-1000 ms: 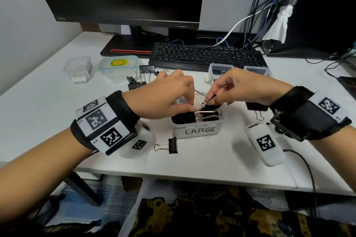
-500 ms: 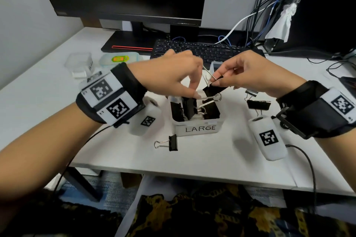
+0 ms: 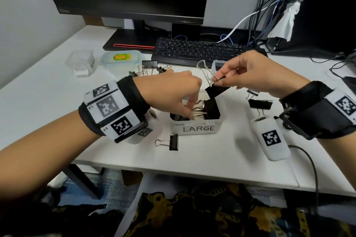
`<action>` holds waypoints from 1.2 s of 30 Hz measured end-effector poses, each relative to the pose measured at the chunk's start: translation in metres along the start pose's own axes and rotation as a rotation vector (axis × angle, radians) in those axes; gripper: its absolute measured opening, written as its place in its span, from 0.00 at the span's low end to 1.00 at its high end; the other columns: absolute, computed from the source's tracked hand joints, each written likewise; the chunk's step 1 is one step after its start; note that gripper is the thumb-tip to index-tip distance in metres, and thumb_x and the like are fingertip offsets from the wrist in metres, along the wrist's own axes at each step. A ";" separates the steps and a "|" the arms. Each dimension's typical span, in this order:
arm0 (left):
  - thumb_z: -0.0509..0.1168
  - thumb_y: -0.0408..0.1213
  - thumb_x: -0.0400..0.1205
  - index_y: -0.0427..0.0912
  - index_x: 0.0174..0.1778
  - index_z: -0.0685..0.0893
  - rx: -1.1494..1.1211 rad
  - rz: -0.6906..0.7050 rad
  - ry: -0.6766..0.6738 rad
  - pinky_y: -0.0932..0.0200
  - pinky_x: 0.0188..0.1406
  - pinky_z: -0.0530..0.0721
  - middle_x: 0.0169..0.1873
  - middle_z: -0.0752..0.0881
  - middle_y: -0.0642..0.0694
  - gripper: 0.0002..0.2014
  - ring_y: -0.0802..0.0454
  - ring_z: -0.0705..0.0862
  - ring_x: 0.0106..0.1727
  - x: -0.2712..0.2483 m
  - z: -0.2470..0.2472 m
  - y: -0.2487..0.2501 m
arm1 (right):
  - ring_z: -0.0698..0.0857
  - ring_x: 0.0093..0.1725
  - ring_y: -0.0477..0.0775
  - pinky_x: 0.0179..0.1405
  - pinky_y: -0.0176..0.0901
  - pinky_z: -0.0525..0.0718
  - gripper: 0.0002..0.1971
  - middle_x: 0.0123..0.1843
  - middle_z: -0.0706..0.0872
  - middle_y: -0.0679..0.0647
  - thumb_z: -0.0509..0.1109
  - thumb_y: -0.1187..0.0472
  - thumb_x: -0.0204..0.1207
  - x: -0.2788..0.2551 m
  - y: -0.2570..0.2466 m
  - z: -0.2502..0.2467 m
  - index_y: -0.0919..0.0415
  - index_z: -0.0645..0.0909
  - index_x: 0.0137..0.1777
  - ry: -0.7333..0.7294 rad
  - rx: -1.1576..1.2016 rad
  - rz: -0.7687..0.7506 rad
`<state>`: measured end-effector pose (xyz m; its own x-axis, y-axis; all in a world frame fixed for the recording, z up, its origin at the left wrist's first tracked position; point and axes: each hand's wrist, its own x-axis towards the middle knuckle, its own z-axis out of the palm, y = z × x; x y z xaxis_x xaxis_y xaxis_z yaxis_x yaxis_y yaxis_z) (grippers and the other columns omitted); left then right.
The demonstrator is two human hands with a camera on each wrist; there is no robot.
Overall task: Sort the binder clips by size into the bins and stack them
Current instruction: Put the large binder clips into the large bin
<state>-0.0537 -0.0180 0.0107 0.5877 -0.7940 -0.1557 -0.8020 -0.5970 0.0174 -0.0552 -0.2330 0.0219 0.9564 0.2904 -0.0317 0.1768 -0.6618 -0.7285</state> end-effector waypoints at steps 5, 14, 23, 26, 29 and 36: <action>0.67 0.48 0.80 0.48 0.43 0.87 -0.092 -0.052 0.068 0.46 0.54 0.79 0.49 0.80 0.51 0.09 0.52 0.77 0.56 -0.012 0.016 0.000 | 0.81 0.28 0.37 0.33 0.31 0.84 0.04 0.26 0.83 0.43 0.79 0.60 0.72 -0.006 0.001 -0.002 0.54 0.91 0.46 -0.122 0.007 0.018; 0.71 0.50 0.76 0.58 0.36 0.83 -0.198 -0.091 0.082 0.43 0.56 0.77 0.46 0.82 0.57 0.05 0.55 0.78 0.51 -0.026 0.016 -0.010 | 0.80 0.31 0.40 0.38 0.39 0.82 0.04 0.29 0.87 0.48 0.79 0.59 0.72 -0.010 0.002 0.011 0.50 0.92 0.45 -0.296 -0.103 -0.051; 0.68 0.39 0.80 0.57 0.57 0.86 -0.316 -0.033 0.020 0.51 0.59 0.78 0.44 0.87 0.56 0.11 0.61 0.83 0.48 -0.027 0.014 -0.007 | 0.86 0.38 0.49 0.41 0.42 0.83 0.05 0.35 0.90 0.48 0.75 0.54 0.74 -0.007 -0.005 0.013 0.43 0.91 0.48 -0.357 -0.274 -0.084; 0.67 0.38 0.80 0.53 0.54 0.86 -0.329 -0.038 -0.007 0.52 0.55 0.81 0.46 0.87 0.54 0.09 0.59 0.84 0.48 -0.027 0.015 -0.007 | 0.85 0.38 0.51 0.43 0.48 0.85 0.05 0.35 0.90 0.46 0.74 0.53 0.76 -0.007 -0.007 0.012 0.43 0.91 0.48 -0.379 -0.328 -0.081; 0.66 0.36 0.80 0.49 0.51 0.85 -0.337 -0.052 -0.015 0.52 0.52 0.82 0.44 0.86 0.54 0.06 0.58 0.84 0.47 -0.026 0.015 -0.007 | 0.81 0.33 0.40 0.41 0.44 0.83 0.05 0.32 0.87 0.41 0.72 0.52 0.78 -0.004 -0.011 0.009 0.45 0.90 0.47 -0.395 -0.391 -0.077; 0.67 0.37 0.81 0.46 0.49 0.85 -0.373 -0.074 -0.084 0.60 0.49 0.82 0.44 0.87 0.54 0.04 0.58 0.85 0.48 -0.024 0.014 -0.009 | 0.86 0.42 0.51 0.53 0.64 0.86 0.05 0.37 0.89 0.40 0.73 0.50 0.76 -0.004 -0.024 0.002 0.41 0.90 0.47 -0.416 -0.431 -0.131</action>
<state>-0.0624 0.0080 0.0000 0.6196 -0.7441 -0.2500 -0.6548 -0.6656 0.3582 -0.0642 -0.2168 0.0381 0.7647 0.5761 -0.2886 0.4481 -0.7973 -0.4044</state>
